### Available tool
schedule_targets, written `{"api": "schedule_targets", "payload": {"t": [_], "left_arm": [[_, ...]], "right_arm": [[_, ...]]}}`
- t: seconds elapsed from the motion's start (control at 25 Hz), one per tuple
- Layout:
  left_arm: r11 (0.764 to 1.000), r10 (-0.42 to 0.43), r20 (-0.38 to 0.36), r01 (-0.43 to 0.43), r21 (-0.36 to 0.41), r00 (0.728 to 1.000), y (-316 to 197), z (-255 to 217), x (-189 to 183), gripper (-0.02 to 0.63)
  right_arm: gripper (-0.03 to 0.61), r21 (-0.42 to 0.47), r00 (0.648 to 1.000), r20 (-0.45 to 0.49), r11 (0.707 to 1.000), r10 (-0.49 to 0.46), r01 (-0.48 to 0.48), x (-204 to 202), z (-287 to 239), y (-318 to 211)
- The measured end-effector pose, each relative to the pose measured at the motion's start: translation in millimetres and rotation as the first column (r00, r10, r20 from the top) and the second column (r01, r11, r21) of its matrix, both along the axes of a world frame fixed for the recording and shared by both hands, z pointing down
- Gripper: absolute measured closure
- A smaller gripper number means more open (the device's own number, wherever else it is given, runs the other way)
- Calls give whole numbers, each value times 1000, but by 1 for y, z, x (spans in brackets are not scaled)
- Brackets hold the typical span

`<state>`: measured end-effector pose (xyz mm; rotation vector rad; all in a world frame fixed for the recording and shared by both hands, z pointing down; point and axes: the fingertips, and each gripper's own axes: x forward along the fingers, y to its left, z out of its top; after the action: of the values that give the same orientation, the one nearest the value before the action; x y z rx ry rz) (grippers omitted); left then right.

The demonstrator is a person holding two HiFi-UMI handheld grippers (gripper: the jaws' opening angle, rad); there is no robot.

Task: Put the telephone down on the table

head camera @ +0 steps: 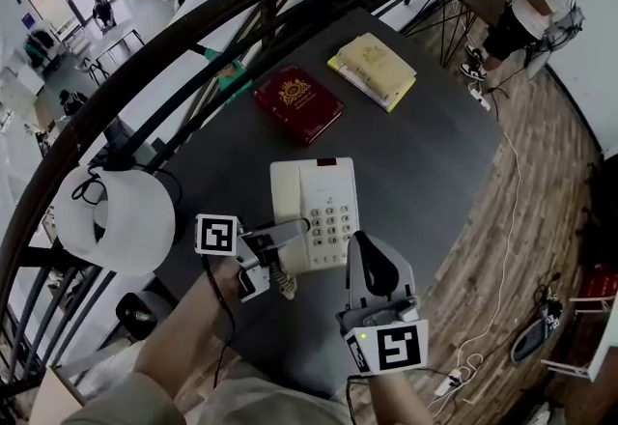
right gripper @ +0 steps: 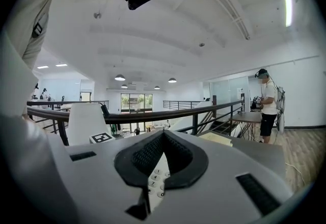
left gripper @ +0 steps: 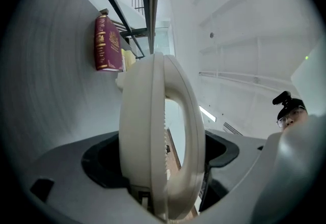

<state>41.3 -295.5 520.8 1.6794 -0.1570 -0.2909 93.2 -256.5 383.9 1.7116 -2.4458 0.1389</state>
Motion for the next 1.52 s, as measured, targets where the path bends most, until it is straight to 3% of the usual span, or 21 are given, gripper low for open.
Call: {"api": "schedule_targets", "payload": {"t": [0.36,0.92,1.28,1.52], "left_arm": [[999,-51,36,52,-14,998,-47,57,-13,192],[987,-125,-2,124,-104,992,-69,118,-24,192],[979,-163,-66,153,-136,984,-62,130,-19,192],[985,-146,-26,142,-101,989,-59,130,-14,192]], "right_arm": [[578,-41,1000,-23,999,-3,2,-2,41,-53],[578,-100,1000,1,994,-30,30,-17,76,-76],[578,-134,1000,6,991,-24,24,-10,93,-74],[578,-147,1000,8,989,-21,22,-11,101,-73]]}}
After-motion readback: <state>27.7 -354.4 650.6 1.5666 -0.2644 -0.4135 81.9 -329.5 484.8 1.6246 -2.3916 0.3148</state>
